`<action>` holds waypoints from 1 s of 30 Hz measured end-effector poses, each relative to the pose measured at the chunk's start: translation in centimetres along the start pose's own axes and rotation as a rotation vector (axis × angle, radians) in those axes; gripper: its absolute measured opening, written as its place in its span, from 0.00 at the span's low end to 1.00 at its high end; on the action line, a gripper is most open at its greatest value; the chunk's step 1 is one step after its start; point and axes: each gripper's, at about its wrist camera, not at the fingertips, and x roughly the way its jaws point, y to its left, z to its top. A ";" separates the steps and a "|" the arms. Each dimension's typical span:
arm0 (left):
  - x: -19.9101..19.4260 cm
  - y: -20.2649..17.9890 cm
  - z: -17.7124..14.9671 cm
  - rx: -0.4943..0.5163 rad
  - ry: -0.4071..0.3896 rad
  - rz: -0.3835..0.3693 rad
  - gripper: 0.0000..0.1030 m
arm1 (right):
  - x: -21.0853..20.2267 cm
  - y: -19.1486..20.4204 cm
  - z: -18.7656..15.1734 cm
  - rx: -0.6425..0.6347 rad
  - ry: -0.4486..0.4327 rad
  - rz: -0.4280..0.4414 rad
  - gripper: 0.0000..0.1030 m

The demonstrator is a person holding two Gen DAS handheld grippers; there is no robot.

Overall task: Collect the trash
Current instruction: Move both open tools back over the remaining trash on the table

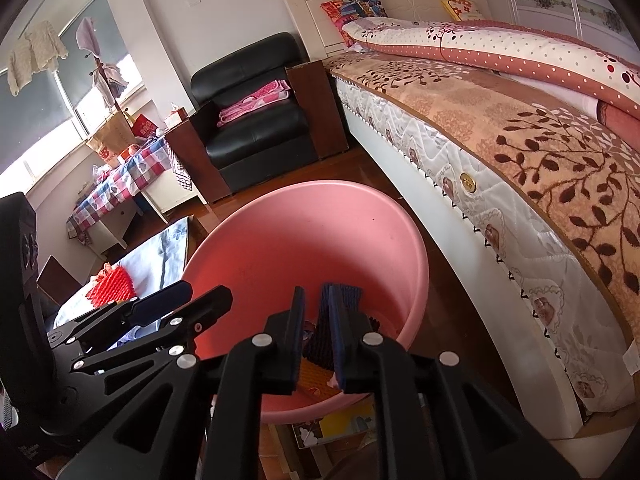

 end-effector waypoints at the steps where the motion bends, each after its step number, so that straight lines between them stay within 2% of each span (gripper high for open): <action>1: -0.1 0.0 0.0 -0.003 -0.001 0.000 0.43 | 0.0 0.0 0.0 -0.001 0.001 0.002 0.12; 19: -4.6 1.4 -0.6 -0.043 -0.054 -0.007 0.43 | -2.5 2.7 -1.2 -0.030 -0.014 0.033 0.16; 22: -5.4 1.8 -0.8 -0.051 -0.065 0.003 0.43 | -2.9 3.2 -1.4 -0.032 -0.020 0.040 0.31; 30: -7.3 3.0 -1.4 -0.073 -0.083 0.014 0.43 | -3.9 5.0 -1.9 -0.045 -0.034 0.065 0.32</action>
